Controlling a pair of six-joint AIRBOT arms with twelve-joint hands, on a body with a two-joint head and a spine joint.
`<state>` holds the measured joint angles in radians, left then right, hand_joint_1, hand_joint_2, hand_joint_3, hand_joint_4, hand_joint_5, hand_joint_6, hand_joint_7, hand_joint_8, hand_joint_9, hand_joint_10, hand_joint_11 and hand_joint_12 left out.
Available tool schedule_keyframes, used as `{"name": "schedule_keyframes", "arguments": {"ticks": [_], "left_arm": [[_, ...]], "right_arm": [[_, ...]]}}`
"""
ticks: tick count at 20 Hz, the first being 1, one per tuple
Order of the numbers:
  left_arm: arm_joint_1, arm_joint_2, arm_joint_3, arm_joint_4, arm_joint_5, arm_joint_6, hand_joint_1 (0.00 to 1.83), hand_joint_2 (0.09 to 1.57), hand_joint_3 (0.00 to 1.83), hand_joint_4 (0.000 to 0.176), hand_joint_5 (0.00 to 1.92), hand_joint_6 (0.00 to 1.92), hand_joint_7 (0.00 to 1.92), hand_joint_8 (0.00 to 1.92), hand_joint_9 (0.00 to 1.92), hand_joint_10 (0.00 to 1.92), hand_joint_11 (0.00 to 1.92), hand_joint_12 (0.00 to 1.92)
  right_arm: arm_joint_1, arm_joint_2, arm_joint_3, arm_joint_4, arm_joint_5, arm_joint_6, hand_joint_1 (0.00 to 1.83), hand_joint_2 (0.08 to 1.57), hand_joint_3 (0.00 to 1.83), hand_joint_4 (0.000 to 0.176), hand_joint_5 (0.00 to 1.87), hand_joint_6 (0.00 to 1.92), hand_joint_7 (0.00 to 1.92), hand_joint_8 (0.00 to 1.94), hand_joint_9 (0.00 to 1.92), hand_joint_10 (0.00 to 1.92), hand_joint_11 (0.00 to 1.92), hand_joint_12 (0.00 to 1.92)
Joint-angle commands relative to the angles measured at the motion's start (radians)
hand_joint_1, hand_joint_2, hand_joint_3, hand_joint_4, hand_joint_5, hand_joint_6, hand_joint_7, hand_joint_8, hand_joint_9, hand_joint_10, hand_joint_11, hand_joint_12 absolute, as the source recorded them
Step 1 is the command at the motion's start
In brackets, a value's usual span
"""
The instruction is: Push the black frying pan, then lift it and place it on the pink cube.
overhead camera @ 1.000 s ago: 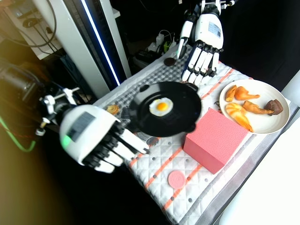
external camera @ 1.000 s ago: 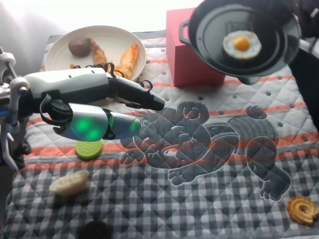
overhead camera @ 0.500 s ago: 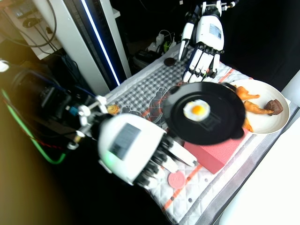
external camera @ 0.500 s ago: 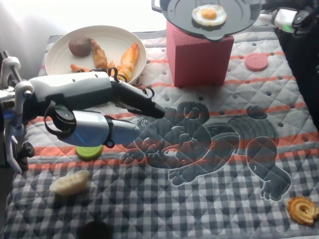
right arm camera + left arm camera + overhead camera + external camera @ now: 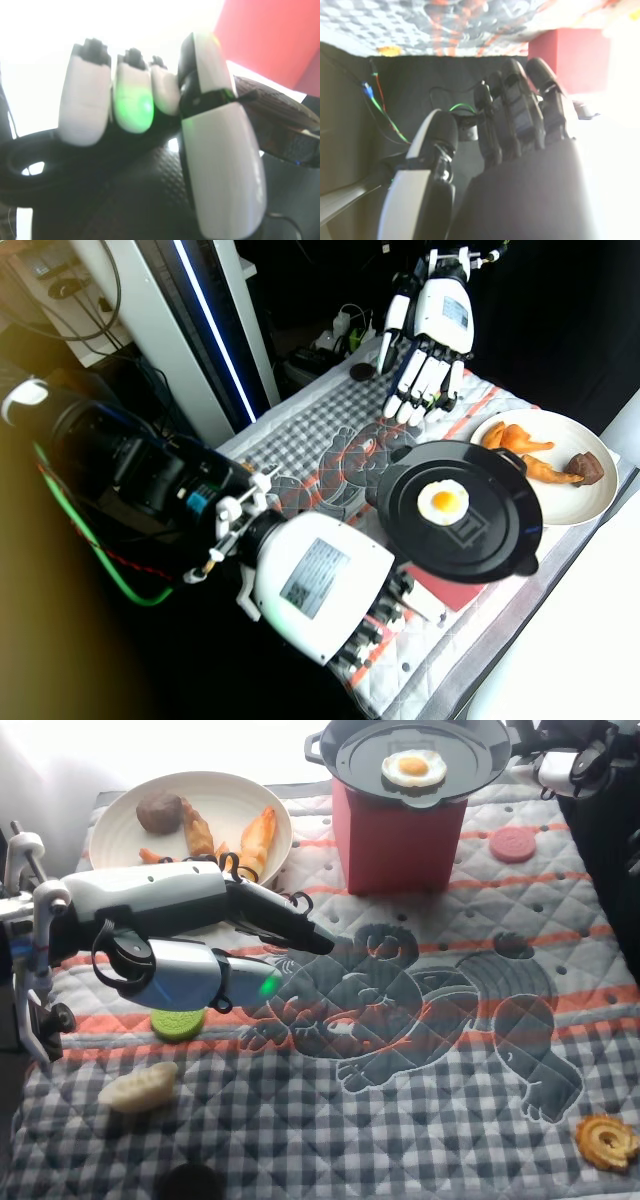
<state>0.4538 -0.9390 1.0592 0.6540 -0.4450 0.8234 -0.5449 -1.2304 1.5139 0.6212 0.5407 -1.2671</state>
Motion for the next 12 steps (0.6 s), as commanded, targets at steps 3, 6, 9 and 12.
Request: {"name": "schedule_keyframes", "arguments": {"ticks": [3, 6, 9, 12], "left_arm": [[-0.007, -0.002, 0.005, -0.027, -0.104, -0.009, 0.67, 1.39, 0.00, 0.000, 0.56, 0.01, 0.51, 0.01, 0.49, 0.01, 0.00, 1.01], [-0.007, -0.003, 0.007, -0.027, -0.105, -0.011, 0.69, 1.38, 0.00, 0.015, 0.53, 0.00, 0.53, 0.01, 0.51, 0.02, 0.00, 1.05], [-0.006, -0.004, 0.007, -0.027, -0.105, -0.013, 0.73, 1.36, 0.00, 0.000, 0.57, 0.01, 0.53, 0.00, 0.51, 0.01, 0.00, 1.05], [-0.002, -0.004, 0.009, -0.028, -0.106, -0.020, 0.62, 1.40, 0.01, 0.000, 0.54, 0.00, 0.51, 0.00, 0.48, 0.00, 0.00, 1.00]], "right_arm": [[0.023, -0.017, 0.026, -0.008, 0.082, -0.003, 1.41, 1.29, 0.00, 0.170, 1.19, 1.92, 1.38, 1.94, 1.53, 1.92, 1.58, 1.92], [0.023, -0.028, 0.029, -0.008, 0.073, -0.003, 1.41, 1.28, 0.00, 0.176, 1.18, 1.92, 1.37, 1.94, 1.52, 1.92, 1.58, 1.92], [0.023, -0.028, 0.027, -0.008, 0.067, -0.004, 1.36, 1.24, 0.00, 0.168, 1.06, 1.92, 1.23, 1.94, 1.40, 1.92, 1.48, 1.92], [0.023, -0.028, 0.011, -0.008, 0.066, -0.015, 1.08, 1.33, 0.07, 0.000, 0.43, 1.74, 0.71, 1.65, 0.91, 1.90, 1.04, 1.92]]}}
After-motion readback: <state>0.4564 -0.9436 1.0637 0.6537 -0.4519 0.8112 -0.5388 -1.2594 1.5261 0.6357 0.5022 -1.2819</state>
